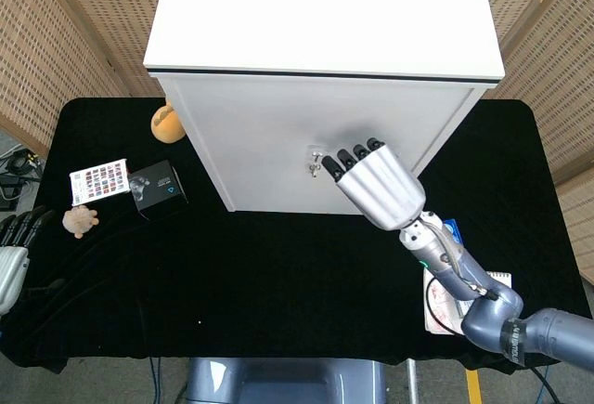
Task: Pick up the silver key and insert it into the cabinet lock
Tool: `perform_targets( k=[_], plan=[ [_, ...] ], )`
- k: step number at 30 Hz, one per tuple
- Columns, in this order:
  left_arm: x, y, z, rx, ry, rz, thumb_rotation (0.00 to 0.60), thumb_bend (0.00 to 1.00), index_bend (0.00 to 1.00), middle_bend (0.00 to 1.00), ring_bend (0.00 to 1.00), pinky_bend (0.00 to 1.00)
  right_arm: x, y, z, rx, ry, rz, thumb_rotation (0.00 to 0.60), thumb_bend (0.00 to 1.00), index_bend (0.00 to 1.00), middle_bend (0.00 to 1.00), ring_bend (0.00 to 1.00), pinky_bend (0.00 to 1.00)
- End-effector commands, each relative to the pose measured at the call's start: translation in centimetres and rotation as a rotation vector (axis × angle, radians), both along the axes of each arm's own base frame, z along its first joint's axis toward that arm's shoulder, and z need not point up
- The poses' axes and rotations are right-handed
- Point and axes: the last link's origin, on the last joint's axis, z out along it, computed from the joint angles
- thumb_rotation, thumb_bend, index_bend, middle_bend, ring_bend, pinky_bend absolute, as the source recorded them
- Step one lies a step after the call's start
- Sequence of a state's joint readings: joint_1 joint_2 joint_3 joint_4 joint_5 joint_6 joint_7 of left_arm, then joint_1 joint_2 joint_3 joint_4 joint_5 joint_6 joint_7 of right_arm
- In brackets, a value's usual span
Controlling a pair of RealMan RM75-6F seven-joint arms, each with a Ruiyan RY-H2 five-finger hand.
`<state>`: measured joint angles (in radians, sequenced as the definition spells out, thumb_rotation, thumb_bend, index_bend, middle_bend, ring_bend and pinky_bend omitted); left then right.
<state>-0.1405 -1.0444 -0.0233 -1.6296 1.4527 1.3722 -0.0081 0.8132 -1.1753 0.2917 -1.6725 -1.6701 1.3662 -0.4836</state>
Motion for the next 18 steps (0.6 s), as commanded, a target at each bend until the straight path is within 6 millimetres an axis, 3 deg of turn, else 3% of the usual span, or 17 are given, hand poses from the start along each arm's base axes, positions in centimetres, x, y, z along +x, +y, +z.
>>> perform_targets(
  k=[1,7,10,13,18],
  plan=[
    [0.1,-0.1,0.0,0.0,0.001,-0.003,0.6,0.0,0.0,0.0,0.0,0.0,-3.7,1.1,1.2,0.01,0.029,0.01,0.6,0.29,0.63,0.87,0.94,1.0],
    [0.4,-0.5,-0.2,0.0,0.004,-0.018,0.6,0.0,0.0,0.0,0.0,0.0,-9.1,2.6,2.8,0.008,0.061,0.012,0.6,0.24,0.55,0.77,0.87,1.0],
    [0.6,-0.6,-0.2,0.0,0.006,-0.027,0.6,0.0,0.0,0.0,0.0,0.0,-13.6,3.1,3.8,-0.021,0.053,-0.061,0.6,0.16,0.48,0.68,0.78,0.95],
    [0.7,-0.8,-0.2,0.006,0.007,-0.036,0.6,0.0,0.0,0.0,0.0,0.0,-16.9,3.6,4.2,-0.027,0.043,-0.173,0.6,0.04,0.38,0.54,0.63,0.69],
    [0.9,-1.1,0.0,0.017,0.001,-0.05,0.6,0.0,0.0,0.0,0.0,0.0,-21.3,5.7,3.9,0.041,-0.016,-0.478,0.6,0.0,0.12,0.13,0.15,0.25]
  ],
)
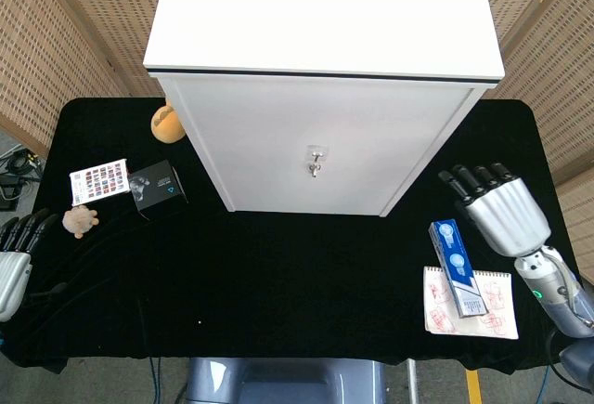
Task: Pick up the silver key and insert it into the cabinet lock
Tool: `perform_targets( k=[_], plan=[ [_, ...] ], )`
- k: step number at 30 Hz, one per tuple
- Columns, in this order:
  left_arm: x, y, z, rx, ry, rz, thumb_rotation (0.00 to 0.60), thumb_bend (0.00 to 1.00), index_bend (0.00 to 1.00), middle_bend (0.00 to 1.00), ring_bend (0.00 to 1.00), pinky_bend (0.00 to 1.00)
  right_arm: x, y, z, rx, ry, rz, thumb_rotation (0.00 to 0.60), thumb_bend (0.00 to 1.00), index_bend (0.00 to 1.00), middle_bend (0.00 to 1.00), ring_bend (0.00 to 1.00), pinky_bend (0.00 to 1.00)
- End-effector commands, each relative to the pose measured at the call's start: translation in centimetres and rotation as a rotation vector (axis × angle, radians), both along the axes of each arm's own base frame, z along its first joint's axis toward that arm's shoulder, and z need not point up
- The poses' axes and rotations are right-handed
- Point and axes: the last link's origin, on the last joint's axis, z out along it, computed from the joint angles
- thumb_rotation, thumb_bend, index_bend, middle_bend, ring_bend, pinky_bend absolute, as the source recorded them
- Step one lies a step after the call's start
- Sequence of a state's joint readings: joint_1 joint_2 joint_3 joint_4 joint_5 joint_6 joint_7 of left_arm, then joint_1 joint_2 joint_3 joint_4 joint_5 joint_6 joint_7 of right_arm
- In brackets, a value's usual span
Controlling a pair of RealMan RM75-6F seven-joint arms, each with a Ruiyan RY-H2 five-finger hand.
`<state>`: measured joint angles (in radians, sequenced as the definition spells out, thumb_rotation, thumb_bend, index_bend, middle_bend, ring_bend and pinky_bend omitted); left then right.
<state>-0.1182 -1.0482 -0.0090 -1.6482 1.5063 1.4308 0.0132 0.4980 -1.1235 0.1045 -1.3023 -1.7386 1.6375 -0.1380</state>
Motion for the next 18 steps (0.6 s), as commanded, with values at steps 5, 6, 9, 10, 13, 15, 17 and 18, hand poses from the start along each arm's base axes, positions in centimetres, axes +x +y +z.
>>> perform_targets(
  k=[5,6,9,10,13,15,17,18],
  plan=[
    [0.2,-0.4,0.4,0.027,0.008,-0.02,0.6,0.0,0.0,0.0,0.0,0.0,-5.3,4.6,-1.9,0.133,-0.151,-0.431,0.6,0.0,0.0,0.0,0.0,0.02],
    [0.2,-0.5,0.5,0.034,0.009,-0.023,0.6,0.0,0.0,0.0,0.0,0.0,-5.7,5.1,-2.4,0.152,-0.165,-0.461,0.6,0.0,0.0,0.0,0.0,0.0],
    [0.2,-0.7,0.6,0.043,0.006,-0.029,0.6,0.0,0.0,0.0,0.0,0.0,-6.0,6.1,-3.3,0.17,-0.196,-0.491,0.6,0.0,0.0,0.0,0.0,0.0],
    [0.2,-0.8,0.7,0.045,0.003,-0.03,0.6,0.0,0.0,0.0,0.0,0.0,-6.1,6.4,-3.6,0.174,-0.207,-0.498,0.6,0.0,0.0,0.0,0.0,0.0],
    [0.2,-0.8,0.8,0.048,0.0,-0.032,0.6,0.0,0.0,0.0,0.0,0.0,-6.3,6.8,-4.0,0.178,-0.227,-0.505,0.6,0.0,0.0,0.0,0.0,0.0],
    [0.2,-0.9,0.9,0.051,-0.003,-0.034,0.6,0.0,0.0,0.0,0.0,0.0,-6.4,7.1,-4.3,0.183,-0.239,-0.512,0.6,0.0,0.0,0.0,0.0,0.0],
    [0.2,-0.9,1.0,0.052,-0.005,-0.036,0.6,0.0,0.0,0.0,0.0,0.0,-6.5,7.3,-4.4,0.185,-0.246,-0.517,0.6,0.0,0.0,0.0,0.0,0.0],
    [0.2,-1.0,1.0,0.053,-0.007,-0.038,0.6,0.0,0.0,0.0,0.0,0.0,-6.5,7.4,-4.5,0.184,-0.252,-0.519,0.6,0.0,0.0,0.0,0.0,0.0]
  ],
)
